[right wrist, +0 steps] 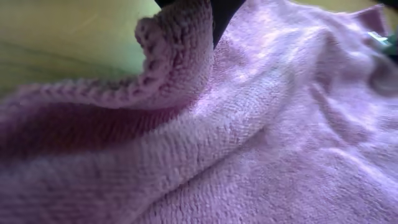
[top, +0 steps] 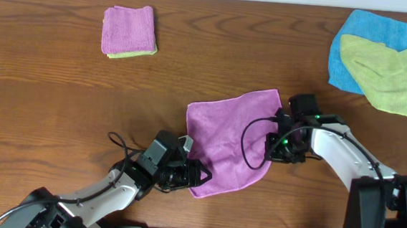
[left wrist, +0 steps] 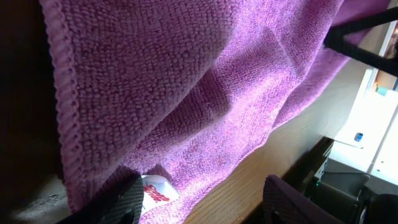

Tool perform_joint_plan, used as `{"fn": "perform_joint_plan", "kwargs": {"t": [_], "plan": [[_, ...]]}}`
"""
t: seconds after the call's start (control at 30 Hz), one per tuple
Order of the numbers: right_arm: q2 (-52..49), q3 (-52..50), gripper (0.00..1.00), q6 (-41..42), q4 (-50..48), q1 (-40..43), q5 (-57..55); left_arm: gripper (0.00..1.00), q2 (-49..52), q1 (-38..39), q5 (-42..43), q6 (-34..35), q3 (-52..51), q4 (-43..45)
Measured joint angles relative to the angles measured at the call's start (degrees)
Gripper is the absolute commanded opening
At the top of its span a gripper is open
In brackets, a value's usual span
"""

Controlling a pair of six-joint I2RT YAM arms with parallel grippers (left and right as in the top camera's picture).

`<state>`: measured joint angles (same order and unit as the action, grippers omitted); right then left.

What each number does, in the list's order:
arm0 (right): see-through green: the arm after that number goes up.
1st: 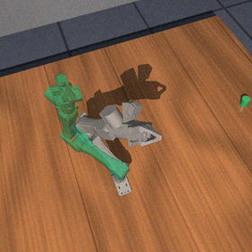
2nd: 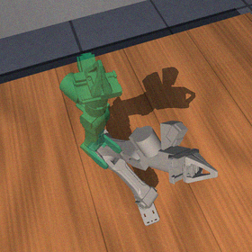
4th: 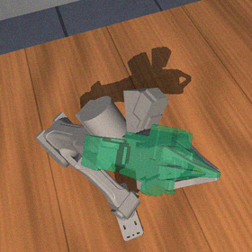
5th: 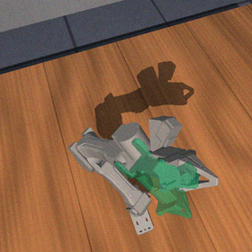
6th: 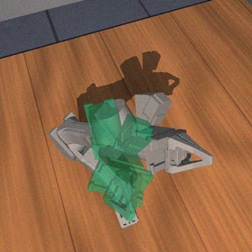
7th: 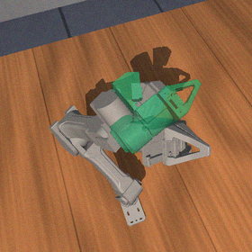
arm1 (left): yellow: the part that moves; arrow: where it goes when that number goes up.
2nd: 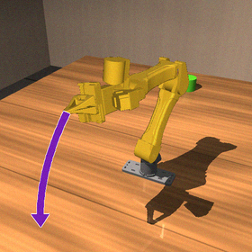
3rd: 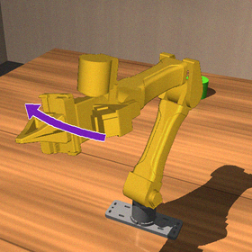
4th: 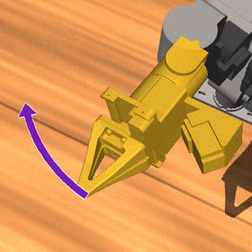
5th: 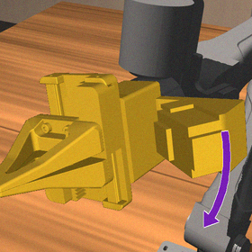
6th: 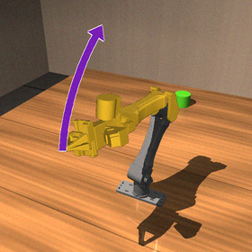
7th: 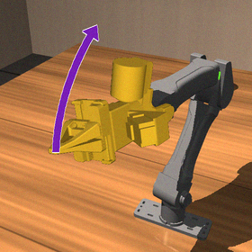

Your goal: Fold the cloth

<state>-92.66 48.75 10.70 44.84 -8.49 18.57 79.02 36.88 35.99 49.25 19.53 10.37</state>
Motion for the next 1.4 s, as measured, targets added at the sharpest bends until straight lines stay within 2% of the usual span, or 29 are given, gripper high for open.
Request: {"fn": "perform_joint_plan", "kwargs": {"t": [0.13, 0.3, 0.57, 0.6, 0.67, 1.07, 1.13, 1.23, 1.37, 1.4], "plan": [[1.1, 5.3, 0.02, 8.5, 2.4, -1.4, 0.0, 0.64, 0.0, 0.0, 0.0, 0.0, 0.0, 0.0], [1.4, 10.1, 0.02, 19.0, -0.7, -6.5, -4.2, 0.64, 0.0, 0.0, 0.0, 0.0, 0.0, 0.0], [-0.2, 10.2, 0.03, 25.2, -10.0, -16.4, -15.0, 0.64, 0.0, 0.0, 0.0, 0.0, 0.0, 0.0], [-0.7, 10.2, 0.2, 25.6, -11.3, -17.4, -15.8, 0.64, 0.0, 0.0, 0.0, 0.0, 0.0, 0.0], [-1.6, 10.2, 0.99, 26.2, -14.2, -18.6, -17.0, 0.64, 0.0, 0.0, 0.0, 0.0, 0.0, 0.0], [-4.2, 10.4, 0.99, 25.1, -20.8, -19.8, -18.7, 0.64, 0.0, 0.0, 0.0, -0.1, 0.0, 0.0], [-4.2, 11.2, 0.99, 25.1, -18.2, -19.8, -18.9, 0.64, 0.0, 0.0, 0.0, -0.1, 0.0, 0.0], [-4.2, 13.5, 0.99, 24.6, -8.3, -19.7, -21.7, 0.64, 0.0, 0.0, 0.0, -0.1, 0.0, 0.0], [-4.2, 15.2, 0.99, 20.3, -1.6, -19.4, -24.5, 0.64, 0.0, 0.0, 0.0, -0.1, 0.0, 0.0], [-4.2, 15.3, 0.91, 19.0, -1.5, -19.4, -24.7, 0.64, 0.0, 0.0, 0.0, -0.1, 0.0, 0.0]]}}
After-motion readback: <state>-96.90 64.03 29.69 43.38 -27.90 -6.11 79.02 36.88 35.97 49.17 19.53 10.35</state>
